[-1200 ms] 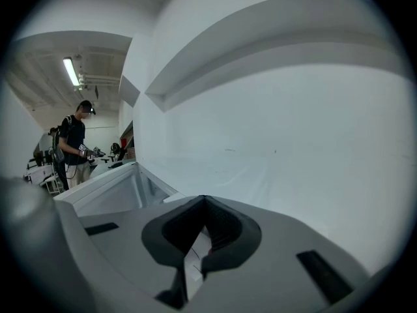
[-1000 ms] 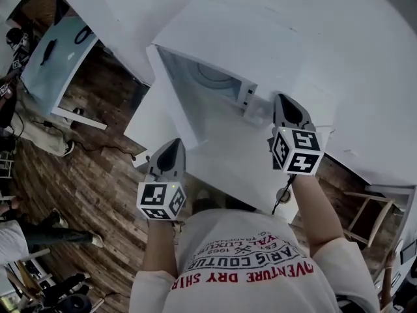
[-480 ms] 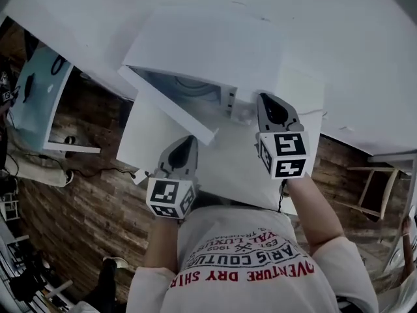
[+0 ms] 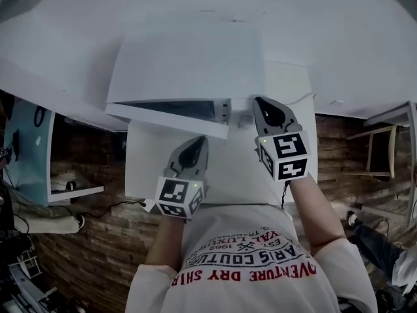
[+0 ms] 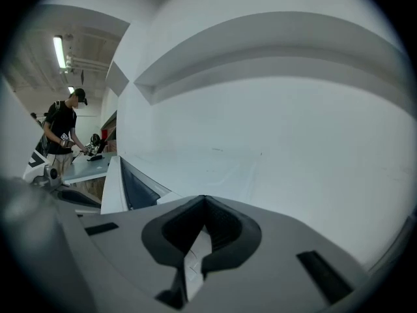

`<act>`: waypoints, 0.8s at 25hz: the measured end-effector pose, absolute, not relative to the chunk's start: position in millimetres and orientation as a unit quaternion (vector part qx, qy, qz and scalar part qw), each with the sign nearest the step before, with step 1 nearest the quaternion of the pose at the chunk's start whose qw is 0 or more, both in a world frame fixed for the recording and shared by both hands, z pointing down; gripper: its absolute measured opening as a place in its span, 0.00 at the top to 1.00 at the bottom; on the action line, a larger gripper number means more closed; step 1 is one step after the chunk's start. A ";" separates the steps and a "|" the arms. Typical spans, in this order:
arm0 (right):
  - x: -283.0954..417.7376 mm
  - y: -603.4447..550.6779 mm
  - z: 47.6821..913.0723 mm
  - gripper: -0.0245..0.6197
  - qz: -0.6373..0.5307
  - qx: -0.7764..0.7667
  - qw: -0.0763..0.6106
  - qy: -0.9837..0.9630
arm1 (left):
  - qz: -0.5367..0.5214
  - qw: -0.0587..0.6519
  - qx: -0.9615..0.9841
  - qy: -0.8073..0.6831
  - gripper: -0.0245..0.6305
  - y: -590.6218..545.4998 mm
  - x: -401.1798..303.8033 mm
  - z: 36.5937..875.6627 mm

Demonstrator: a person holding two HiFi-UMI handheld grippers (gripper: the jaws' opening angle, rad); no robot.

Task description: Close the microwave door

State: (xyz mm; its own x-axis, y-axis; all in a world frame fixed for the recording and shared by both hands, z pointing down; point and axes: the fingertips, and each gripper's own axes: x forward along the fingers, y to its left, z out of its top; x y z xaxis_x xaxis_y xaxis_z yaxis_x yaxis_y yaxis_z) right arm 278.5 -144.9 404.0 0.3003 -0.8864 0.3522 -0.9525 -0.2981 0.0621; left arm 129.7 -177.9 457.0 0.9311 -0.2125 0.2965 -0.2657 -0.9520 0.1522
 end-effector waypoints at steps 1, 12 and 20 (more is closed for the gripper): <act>279.9 -144.4 403.7 0.94 0.126 0.801 0.128 -0.571 | 0.138 0.097 0.979 -0.115 0.96 -180.0 133.6 457.5; 281.7 -143.0 403.3 0.94 0.122 0.829 0.112 -0.534 | 0.137 0.085 0.981 -0.110 0.96 -206.7 157.7 462.7; 282.4 -142.5 402.4 0.94 0.125 0.831 0.108 -0.531 | 0.135 0.066 0.982 -0.111 0.96 -210.7 160.0 462.1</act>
